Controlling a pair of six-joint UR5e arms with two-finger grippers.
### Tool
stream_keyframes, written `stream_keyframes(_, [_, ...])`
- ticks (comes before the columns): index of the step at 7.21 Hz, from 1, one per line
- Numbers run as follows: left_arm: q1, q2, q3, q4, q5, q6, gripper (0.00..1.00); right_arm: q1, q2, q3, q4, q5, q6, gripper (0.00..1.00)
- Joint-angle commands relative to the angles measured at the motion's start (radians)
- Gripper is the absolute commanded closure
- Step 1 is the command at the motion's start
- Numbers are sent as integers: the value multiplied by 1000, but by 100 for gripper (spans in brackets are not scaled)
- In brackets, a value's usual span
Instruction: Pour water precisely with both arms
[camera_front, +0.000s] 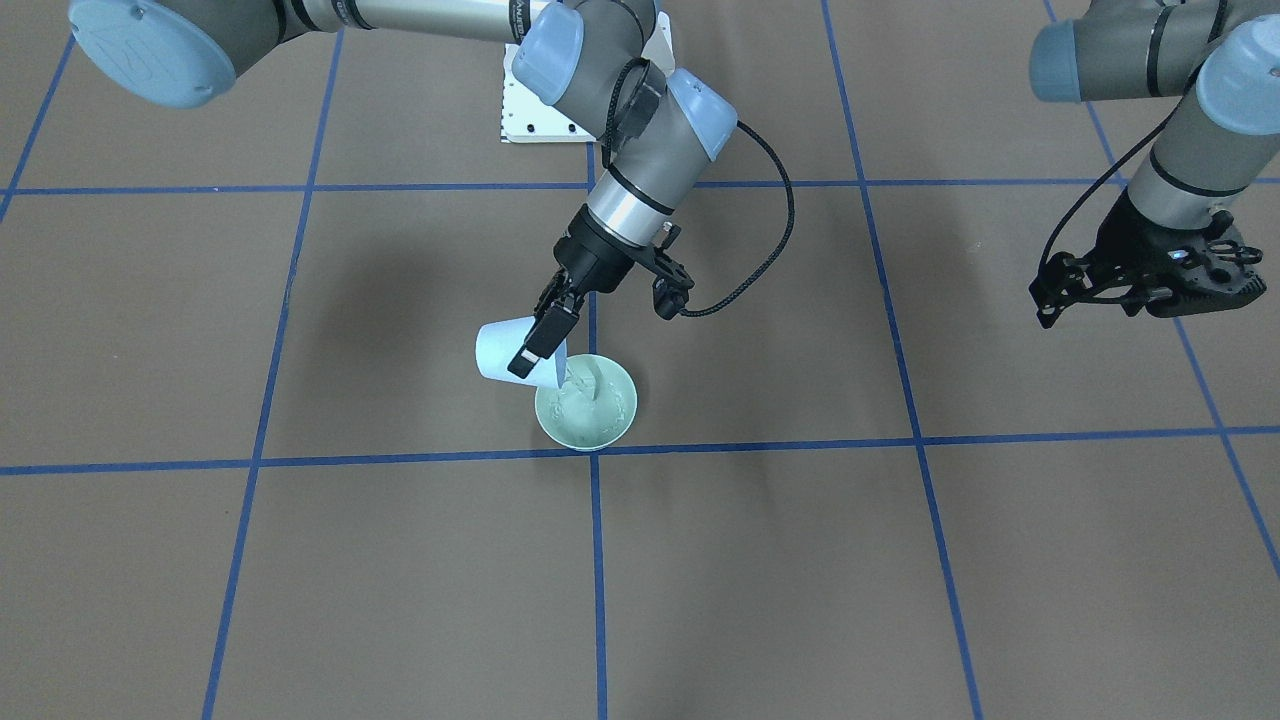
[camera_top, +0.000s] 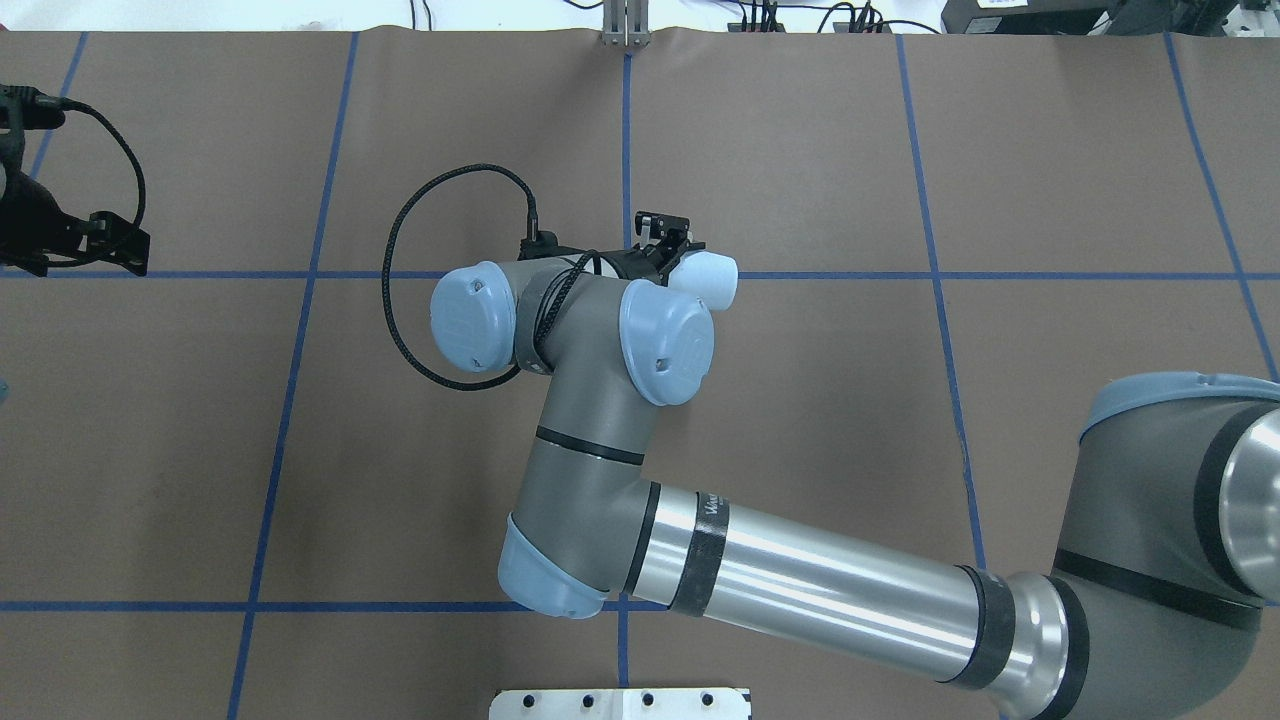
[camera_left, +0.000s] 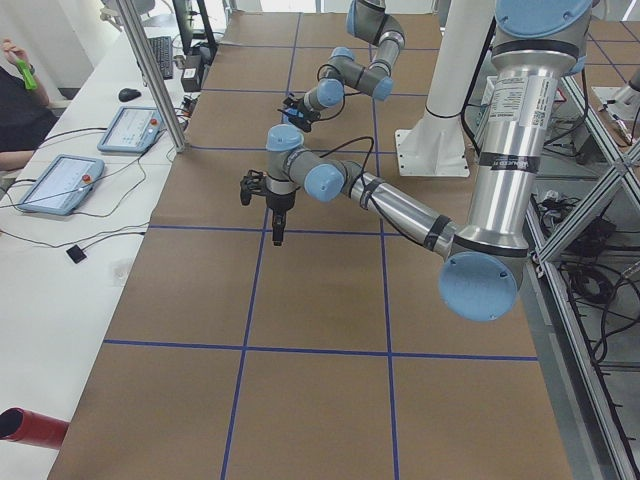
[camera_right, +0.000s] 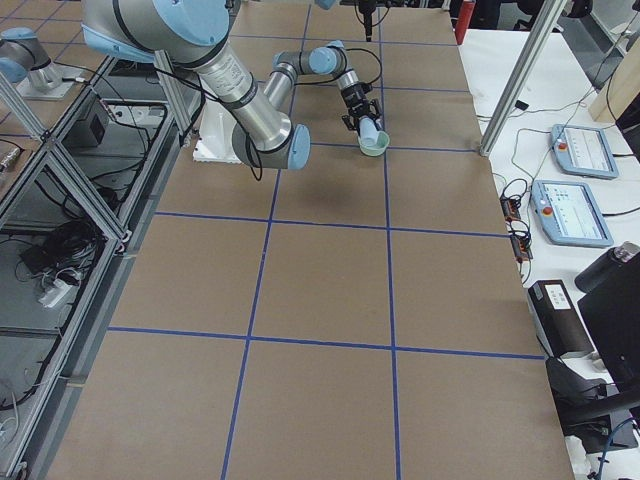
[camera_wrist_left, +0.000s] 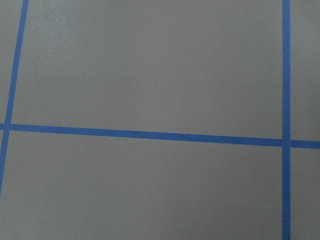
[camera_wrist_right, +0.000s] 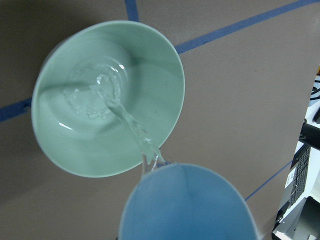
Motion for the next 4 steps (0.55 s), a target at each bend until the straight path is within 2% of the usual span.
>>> stream_keyframes(1, [0, 0, 1, -1, 0, 0, 0, -13, 10, 0, -42, -43, 0, 100])
stream_keyframes(4, [0, 0, 0, -1, 0, 0, 0, -14, 13, 17, -25, -40, 17, 100])
